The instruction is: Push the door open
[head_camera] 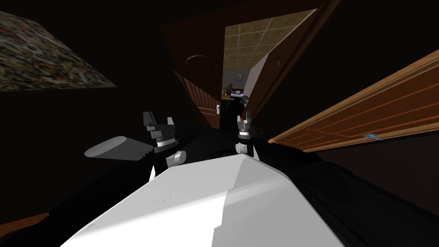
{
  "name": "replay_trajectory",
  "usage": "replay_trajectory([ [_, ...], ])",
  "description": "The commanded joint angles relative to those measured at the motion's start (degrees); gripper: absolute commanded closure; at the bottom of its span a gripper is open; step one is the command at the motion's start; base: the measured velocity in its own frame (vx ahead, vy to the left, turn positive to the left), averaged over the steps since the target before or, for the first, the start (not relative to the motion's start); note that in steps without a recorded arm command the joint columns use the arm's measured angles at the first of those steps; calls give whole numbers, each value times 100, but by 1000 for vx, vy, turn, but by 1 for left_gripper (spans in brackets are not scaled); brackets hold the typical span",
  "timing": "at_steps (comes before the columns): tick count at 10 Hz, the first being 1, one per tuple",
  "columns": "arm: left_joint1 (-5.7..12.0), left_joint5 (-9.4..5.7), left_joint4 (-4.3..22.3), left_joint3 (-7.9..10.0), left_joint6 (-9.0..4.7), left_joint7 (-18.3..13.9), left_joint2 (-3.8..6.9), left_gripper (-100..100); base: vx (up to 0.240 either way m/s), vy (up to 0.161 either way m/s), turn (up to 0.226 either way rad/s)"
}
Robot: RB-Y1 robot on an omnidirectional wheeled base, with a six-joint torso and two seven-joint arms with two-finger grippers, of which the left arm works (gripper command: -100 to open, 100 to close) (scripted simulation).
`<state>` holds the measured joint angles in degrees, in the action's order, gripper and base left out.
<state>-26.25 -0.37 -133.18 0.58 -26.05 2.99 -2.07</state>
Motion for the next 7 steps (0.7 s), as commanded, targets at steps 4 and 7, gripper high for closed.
replay_trajectory([
  [4, 275, -2, 484, -20, -7, -20, 121, -100, 58, -4, -25],
  [7, 490, -4, 864, -35, -13, -36, 196, -100, 72, -6, -24],
])
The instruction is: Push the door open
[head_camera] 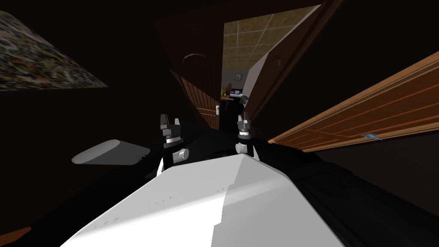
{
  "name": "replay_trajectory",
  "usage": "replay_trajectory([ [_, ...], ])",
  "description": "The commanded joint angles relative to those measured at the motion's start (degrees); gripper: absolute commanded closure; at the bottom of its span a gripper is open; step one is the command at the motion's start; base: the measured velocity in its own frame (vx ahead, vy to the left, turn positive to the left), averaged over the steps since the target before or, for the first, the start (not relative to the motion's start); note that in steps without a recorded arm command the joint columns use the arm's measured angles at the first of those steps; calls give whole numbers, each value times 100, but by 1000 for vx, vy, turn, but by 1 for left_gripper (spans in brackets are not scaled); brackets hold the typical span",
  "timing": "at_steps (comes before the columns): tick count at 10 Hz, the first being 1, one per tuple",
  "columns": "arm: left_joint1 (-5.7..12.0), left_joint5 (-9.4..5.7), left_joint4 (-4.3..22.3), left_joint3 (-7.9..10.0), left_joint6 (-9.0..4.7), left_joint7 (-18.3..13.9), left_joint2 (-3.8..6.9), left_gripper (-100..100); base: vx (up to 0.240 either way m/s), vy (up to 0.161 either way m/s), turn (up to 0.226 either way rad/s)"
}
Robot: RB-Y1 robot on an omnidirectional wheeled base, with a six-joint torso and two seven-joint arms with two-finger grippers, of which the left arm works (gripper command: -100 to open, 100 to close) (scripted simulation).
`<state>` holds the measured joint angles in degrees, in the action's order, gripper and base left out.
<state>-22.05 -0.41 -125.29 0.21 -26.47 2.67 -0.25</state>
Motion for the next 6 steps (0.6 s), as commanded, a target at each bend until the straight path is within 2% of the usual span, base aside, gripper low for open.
replay_trajectory([
  [1, 145, 0, 207, -3, 27, -10, 39, -100, 77, -10, -28],
  [6, 626, -5, 1055, -37, 15, -46, 164, -100, 85, -1, -35],
])
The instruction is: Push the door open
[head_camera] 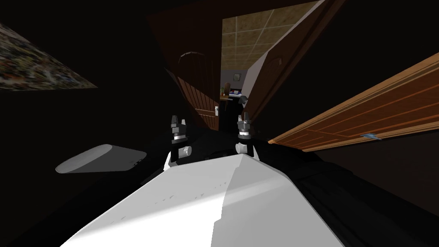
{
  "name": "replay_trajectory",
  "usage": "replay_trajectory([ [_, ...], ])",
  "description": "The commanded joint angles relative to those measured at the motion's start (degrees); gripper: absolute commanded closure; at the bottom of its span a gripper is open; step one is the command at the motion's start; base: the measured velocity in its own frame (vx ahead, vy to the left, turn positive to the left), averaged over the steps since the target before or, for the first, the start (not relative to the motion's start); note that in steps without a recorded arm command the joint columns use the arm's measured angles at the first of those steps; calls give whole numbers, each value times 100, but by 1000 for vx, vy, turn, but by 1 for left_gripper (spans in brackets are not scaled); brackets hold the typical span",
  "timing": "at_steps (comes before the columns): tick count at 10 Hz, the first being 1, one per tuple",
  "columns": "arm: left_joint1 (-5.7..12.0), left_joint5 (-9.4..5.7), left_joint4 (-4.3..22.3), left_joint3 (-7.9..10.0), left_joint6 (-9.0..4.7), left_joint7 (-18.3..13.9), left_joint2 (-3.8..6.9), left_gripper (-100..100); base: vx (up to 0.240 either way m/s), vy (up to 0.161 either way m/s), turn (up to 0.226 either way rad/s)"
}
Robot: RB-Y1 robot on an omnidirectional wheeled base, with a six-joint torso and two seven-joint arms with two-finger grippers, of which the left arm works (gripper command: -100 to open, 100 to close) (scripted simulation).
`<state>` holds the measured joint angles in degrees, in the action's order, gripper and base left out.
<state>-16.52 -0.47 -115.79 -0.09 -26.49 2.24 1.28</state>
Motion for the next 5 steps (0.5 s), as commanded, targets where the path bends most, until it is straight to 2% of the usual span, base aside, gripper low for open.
replay_trajectory([
  [1, 183, 1, 286, -15, 14, -10, 33, -100, 88, 7, -43],
  [2, 183, 1, 298, -15, 14, -10, 33, -100, 56, -6, -15],
  [5, 524, -2, 899, -39, 5, -35, 94, -100, 77, -8, -37],
])
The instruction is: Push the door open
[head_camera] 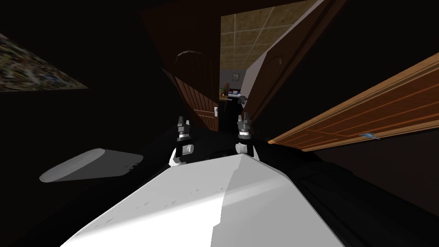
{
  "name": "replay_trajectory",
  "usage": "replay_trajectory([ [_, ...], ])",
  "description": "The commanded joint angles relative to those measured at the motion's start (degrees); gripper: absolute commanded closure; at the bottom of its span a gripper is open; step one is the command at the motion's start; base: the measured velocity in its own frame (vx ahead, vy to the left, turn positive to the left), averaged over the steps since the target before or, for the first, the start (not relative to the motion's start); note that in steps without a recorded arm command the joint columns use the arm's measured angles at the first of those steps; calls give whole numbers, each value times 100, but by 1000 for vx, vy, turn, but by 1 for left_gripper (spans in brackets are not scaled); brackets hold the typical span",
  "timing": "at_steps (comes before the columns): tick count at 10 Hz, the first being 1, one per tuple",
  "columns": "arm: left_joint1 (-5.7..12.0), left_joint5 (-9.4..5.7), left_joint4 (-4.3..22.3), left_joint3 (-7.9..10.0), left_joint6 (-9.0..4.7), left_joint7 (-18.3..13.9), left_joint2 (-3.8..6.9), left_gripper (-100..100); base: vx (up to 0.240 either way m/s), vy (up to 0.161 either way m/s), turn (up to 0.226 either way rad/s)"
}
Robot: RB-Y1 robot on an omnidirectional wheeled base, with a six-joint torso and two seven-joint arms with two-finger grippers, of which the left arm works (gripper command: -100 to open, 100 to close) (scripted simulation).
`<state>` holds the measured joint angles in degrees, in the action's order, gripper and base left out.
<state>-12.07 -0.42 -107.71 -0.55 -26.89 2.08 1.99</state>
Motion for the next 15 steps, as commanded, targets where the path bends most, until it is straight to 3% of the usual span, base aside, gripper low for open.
replay_trajectory([
  [1, 198, -9, 286, -2, 42, -29, 41, -100, 98, -6, -51],
  [2, 319, -10, 434, -11, 38, -38, 58, -100, 96, 1, -44],
  [3, 319, -10, 515, -11, 38, -38, 58, -100, 65, 2, -9],
  [5, 570, -12, 891, -28, 32, -56, 83, -100, 71, -5, -37],
  [8, 698, -13, 1184, -38, 28, -66, 94, -100, 50, -2, -20],
  [10, 957, -15, 1587, -56, 21, -85, 110, -100, 66, 6, -41],
  [13, 1089, -16, 1872, -65, 18, -95, 114, -100, 52, -2, -22],
  [15, 1352, -19, 2274, -84, 11, -115, 121, -100, 76, -3, -43],
])
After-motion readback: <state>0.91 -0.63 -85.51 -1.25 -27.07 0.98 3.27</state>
